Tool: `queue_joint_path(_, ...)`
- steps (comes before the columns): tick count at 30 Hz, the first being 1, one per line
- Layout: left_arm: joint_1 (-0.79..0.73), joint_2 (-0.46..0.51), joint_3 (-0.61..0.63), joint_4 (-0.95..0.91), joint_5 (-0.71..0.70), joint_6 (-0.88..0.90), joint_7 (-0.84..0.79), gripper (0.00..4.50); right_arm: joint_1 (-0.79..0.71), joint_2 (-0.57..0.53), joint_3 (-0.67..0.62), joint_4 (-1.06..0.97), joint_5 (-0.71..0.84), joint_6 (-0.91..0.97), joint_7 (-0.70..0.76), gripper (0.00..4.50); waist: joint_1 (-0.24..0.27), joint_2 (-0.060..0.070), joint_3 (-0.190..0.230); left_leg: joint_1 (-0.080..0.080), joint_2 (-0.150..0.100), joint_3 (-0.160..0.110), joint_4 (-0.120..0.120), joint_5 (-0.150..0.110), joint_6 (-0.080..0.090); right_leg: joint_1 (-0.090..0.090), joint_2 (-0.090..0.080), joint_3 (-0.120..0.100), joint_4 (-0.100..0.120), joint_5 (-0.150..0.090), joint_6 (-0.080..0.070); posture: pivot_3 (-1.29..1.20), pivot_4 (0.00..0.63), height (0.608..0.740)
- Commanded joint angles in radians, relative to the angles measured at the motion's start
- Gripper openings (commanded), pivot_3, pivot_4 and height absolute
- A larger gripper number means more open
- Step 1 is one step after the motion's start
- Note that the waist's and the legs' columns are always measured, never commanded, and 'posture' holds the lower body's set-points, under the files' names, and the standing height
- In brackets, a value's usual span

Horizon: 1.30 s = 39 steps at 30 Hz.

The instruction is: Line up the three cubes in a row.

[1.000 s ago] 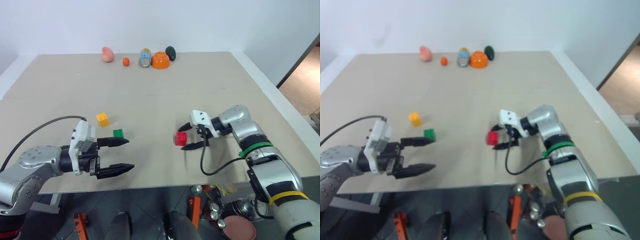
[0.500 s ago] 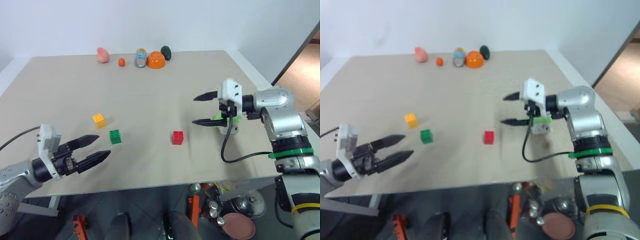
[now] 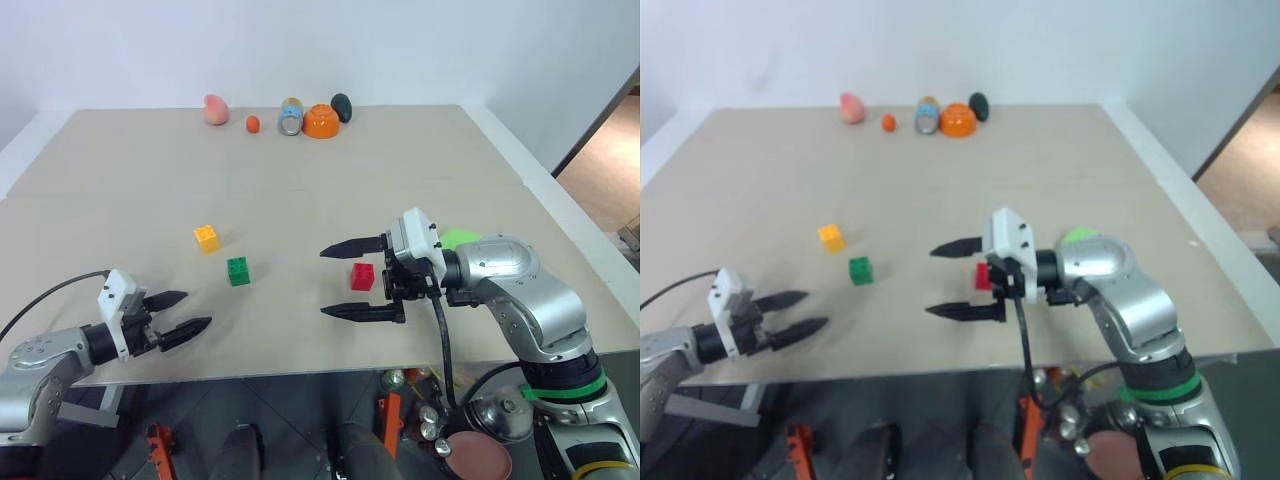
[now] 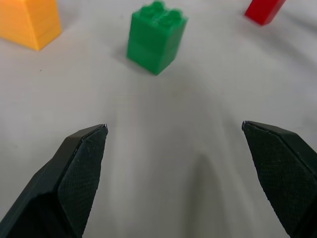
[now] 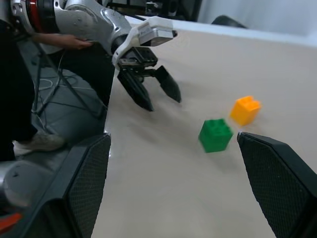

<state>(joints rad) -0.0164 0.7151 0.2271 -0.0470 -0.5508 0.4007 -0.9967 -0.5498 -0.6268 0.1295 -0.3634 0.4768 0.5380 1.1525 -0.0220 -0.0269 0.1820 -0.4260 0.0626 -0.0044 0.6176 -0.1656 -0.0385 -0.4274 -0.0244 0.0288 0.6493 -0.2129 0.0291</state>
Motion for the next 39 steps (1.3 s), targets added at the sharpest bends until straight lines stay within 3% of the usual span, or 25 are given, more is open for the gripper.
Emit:
queue_joint_path(1,-0.064,-0.020,-0.029,0.056,0.030,-0.060,-0.028,4.50,0.005,-0.002,0.001,-0.044,0.000,-0.002,-0.035,4.23,0.001,0.000,0.000,-0.001,0.000,0.000,0.000,0.000,0.000,-0.001,0.000,0.000,0.000,0.000,0.000,0.00,0.150,0.738)
queue_joint_path(13,-0.362,-0.100,-0.128,0.378,0.129,-0.173,-0.091,4.50,0.010,0.006,0.004,-0.030,-0.003,0.001,-0.101,4.23,0.002,-0.001,-0.001,-0.007,0.001,-0.001,0.002,0.000,0.001,-0.006,0.004,0.001,0.001,0.002,0.003,0.00,0.150,0.738)
queue_joint_path(26,-0.457,-0.137,-0.185,0.500,0.188,-0.222,-0.181,4.50,0.010,0.001,0.001,-0.030,-0.006,-0.002,-0.129,4.23,0.003,-0.001,-0.001,-0.008,0.001,-0.002,0.003,0.001,0.001,-0.006,0.005,0.002,0.001,0.003,0.004,0.00,0.150,0.738)
queue_joint_path(36,-0.502,-0.160,-0.192,0.554,0.212,-0.261,-0.211,1.28,-0.007,0.003,0.001,-0.006,-0.011,-0.016,-0.133,4.26,0.003,-0.001,-0.001,-0.009,0.001,-0.002,0.005,0.001,0.001,-0.006,0.005,0.002,0.001,0.004,0.005,0.00,0.150,0.738)
queue_joint_path(39,-0.509,-0.162,-0.198,0.543,0.213,-0.255,-0.222,1.24,-0.010,0.005,0.004,0.001,-0.015,-0.023,-0.133,4.26,0.003,-0.001,-0.001,-0.009,0.001,-0.002,0.005,0.001,0.001,-0.006,0.005,0.002,0.001,0.004,0.006,0.00,0.150,0.738)
